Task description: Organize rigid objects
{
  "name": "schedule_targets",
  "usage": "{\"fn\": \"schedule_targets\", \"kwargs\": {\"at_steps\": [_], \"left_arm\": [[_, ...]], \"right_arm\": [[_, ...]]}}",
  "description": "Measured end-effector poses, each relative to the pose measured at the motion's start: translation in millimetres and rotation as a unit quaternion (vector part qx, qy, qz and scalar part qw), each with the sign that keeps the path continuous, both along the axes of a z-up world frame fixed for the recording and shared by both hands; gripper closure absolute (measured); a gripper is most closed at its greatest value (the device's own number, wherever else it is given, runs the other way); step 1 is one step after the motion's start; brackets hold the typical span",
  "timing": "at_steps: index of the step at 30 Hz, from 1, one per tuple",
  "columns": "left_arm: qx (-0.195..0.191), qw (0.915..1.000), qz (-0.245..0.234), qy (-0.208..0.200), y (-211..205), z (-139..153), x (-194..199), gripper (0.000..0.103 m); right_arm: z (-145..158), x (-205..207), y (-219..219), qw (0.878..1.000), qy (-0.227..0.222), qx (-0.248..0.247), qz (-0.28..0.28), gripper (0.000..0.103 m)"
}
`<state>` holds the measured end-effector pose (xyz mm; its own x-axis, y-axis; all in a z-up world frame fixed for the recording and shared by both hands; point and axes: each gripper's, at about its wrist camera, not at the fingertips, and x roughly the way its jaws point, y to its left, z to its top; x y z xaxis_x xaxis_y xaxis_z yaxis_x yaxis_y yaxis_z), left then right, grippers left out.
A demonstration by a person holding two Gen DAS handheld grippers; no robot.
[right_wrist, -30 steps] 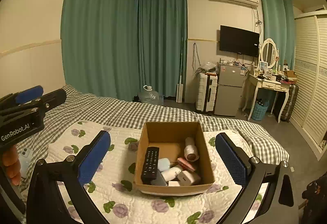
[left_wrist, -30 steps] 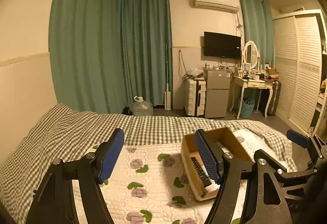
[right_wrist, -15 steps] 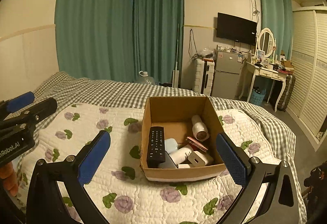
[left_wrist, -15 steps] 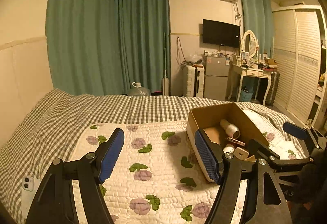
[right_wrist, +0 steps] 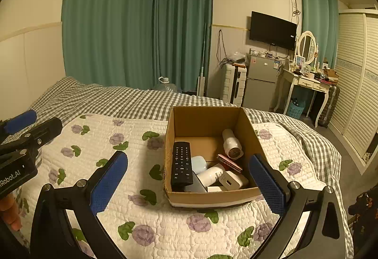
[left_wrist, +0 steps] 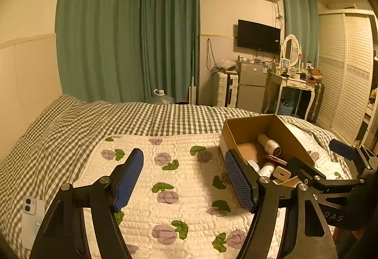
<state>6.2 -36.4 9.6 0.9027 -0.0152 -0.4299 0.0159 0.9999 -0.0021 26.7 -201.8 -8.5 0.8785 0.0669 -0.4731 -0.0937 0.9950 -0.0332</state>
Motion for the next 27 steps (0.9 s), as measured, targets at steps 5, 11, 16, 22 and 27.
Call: {"fn": "schedule_targets", "kwargs": {"at_steps": [5,11,16,22,27], "left_arm": [[-0.004,1.0,-0.007,0.005,0.3,-0.8,-1.1,0.029],[-0.004,0.9999,-0.013,0.007,0.6,-1.0,-3.0,0.029],[-0.003,0.9998,-0.013,0.013,2.8,-1.5,-2.3,0.029],[0.001,0.9997,-0.02,0.014,2.9,-3.8,-3.8,0.029],[0.0,0.9997,-0.022,0.014,3.4,-4.5,-4.5,0.029]], "right_arm": [[-0.4,-0.6,1.3,1.0,-0.003,0.003,-0.005,0.0],[-0.1,-1.7,1.7,1.0,0.0,0.005,-0.01,0.0],[1.3,-3.8,3.1,1.0,0.0,0.004,-0.013,0.0],[2.4,-5.6,4.6,1.0,0.001,0.001,-0.014,0.0],[2.9,-5.7,5.5,1.0,0.0,0.001,-0.014,0.0]]}}
